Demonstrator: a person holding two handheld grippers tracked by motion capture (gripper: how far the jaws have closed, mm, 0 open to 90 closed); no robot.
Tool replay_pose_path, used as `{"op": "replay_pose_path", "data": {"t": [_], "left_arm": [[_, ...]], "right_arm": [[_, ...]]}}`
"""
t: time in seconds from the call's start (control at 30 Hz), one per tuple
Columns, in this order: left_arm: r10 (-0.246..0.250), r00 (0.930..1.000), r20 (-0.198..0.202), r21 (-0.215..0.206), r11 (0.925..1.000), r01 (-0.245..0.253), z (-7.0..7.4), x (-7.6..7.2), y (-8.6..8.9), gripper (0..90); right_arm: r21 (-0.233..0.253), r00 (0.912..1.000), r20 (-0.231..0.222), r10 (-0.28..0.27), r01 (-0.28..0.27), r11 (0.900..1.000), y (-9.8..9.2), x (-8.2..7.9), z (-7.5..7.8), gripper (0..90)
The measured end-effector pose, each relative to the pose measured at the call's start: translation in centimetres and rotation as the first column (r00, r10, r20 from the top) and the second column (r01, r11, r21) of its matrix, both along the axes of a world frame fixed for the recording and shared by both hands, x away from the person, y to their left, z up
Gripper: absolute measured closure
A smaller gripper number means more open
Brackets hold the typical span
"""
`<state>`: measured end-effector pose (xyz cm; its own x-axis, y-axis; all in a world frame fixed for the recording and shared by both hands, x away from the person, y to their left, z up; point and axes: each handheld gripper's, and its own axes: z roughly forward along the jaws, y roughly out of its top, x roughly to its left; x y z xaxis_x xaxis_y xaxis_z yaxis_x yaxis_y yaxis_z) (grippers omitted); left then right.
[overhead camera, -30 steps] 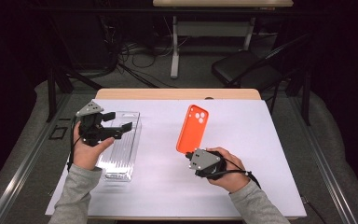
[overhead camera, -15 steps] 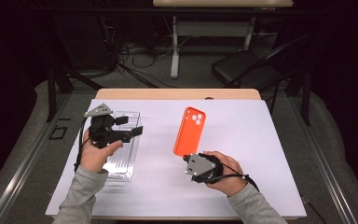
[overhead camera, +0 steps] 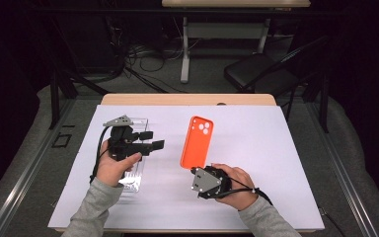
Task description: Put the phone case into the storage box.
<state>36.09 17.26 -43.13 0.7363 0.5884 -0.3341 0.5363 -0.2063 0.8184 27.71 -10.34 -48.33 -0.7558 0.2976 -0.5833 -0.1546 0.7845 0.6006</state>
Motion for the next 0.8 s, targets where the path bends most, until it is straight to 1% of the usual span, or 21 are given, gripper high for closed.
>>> {"op": "replay_pose_path", "data": {"t": [0.17, 0.2, 0.3, 0.37, 0.43, 0.5, 0.57, 0.6, 0.63, 0.67, 0.73, 0.8], "left_arm": [[-0.016, 0.9999, -0.002, 0.003, 0.9999, 0.016, -0.1, -0.3, -0.7, 36.1], [-0.021, 0.9997, -0.012, -0.013, 0.9997, 0.021, -0.2, -0.4, -1.0, 38.1], [-0.022, 0.9997, -0.014, -0.013, 0.9997, 0.022, -0.3, -0.5, -1.3, 38.5], [-0.023, 0.9995, -0.019, -0.014, 0.9996, 0.023, -0.6, -0.6, -1.6, 40.7], [-0.023, 0.9995, -0.021, -0.009, 0.9997, 0.022, -0.7, -0.6, -1.7, 40.7], [-0.019, 0.9996, -0.023, -0.005, 0.9998, 0.019, -0.8, -0.6, -1.9, 41.4], [-0.018, 0.9995, -0.026, -0.005, 0.9998, 0.018, -0.8, -0.7, -2.0, 43.4], [-0.013, 0.9986, -0.051, -0.017, 0.9998, 0.013, -0.8, -0.7, -2.1, 43.9], [-0.013, 0.9986, -0.051, -0.017, 0.9998, 0.013, -0.8, -0.7, -2.1, 43.9], [-0.007, 0.9978, -0.066, -0.019, 0.9998, 0.006, -0.7, -0.7, -2.2, 43.9], [-0.001, 0.9974, -0.072, -0.018, 0.9998, -0.001, -0.6, -0.7, -2.3, 44.0], [-0.004, 0.9971, -0.075, -0.012, 0.9999, 0.003, -0.3, -0.7, -2.4, 43.9]], "right_arm": [[-0.002, 1.0000, -0.003, 0.002, -0.002, 1.000, 0.3, -0.3, -0.1, 89.0], [0.000, 1.0000, -0.001, 0.001, -0.001, 1.000, 0.3, -0.3, -0.2, 89.0], [-0.010, 1.0000, 0.003, 0.009, -0.009, 1.000, 0.5, -0.4, -0.3, 89.0], [-0.015, 1.0000, 0.000, 0.006, -0.006, 1.000, 0.6, -0.4, -0.3, 89.0], [-0.026, 0.9999, 0.010, 0.014, -0.014, 1.000, 0.6, -0.4, -0.4, 89.0], [-0.018, 1.0000, 0.002, 0.009, -0.009, 1.000, 0.7, -0.5, -0.5, 88.9], [-0.019, 0.9999, 0.005, 0.010, -0.010, 1.000, 0.7, -0.5, -0.5, 89.0], [-0.018, 0.9999, 0.006, 0.013, -0.012, 1.000, 0.8, -0.5, -0.5, 89.0], [-0.018, 0.9999, 0.006, 0.013, -0.012, 1.000, 0.8, -0.5, -0.5, 89.0], [-0.021, 0.9998, 0.009, 0.017, -0.017, 1.000, 0.8, -0.4, -0.5, 88.9], [-0.024, 0.9998, 0.009, 0.020, -0.019, 1.000, 0.8, -0.4, -0.5, 88.9], [-0.021, 0.9998, 0.009, 0.016, -0.016, 1.000, 0.8, -0.4, -0.5, 88.9]]}}
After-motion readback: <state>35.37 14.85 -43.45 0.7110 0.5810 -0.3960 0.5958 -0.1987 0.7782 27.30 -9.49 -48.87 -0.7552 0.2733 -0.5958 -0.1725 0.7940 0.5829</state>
